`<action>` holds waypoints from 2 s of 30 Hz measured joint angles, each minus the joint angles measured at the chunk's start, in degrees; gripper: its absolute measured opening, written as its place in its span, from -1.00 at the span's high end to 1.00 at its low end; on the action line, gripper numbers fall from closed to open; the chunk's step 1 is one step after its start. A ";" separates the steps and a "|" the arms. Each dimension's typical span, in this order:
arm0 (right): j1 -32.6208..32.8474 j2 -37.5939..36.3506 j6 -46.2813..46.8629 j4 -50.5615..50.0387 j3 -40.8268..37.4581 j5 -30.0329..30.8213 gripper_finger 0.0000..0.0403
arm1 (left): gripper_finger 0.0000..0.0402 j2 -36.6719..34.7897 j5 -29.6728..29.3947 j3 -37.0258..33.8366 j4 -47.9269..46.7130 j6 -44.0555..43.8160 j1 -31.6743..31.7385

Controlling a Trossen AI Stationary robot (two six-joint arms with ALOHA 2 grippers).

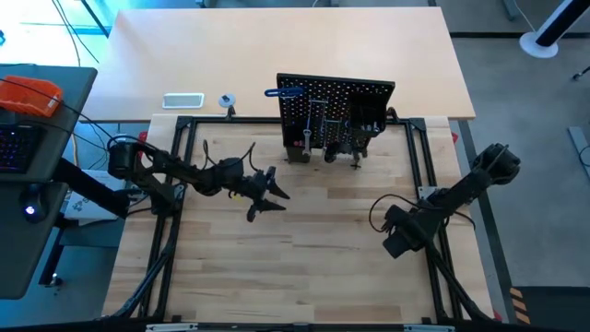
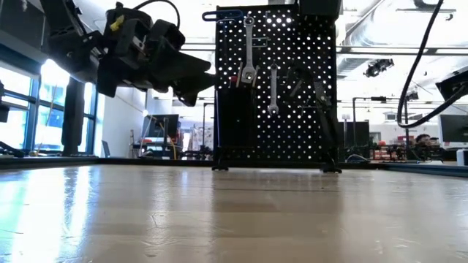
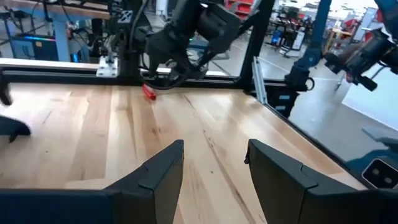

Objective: Hang tools onto peg board
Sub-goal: Put the T-handle wrench on the pegboard

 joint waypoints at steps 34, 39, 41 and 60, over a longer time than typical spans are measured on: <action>-14.89 3.15 3.11 19.80 -2.36 1.47 0.30 | 0.14 0.00 -0.01 0.00 -3.42 2.86 -5.86; -15.30 3.24 -1.23 34.77 0.12 7.24 0.30 | 0.14 0.00 -0.20 0.00 -3.35 3.42 -5.73; -15.70 3.24 -3.51 39.64 0.83 8.07 0.30 | 0.14 0.00 -0.42 0.00 -3.36 3.55 -5.72; -8.30 11.24 -22.44 37.25 8.63 10.62 0.30 | 0.14 0.00 -3.09 0.00 -9.55 4.42 -6.64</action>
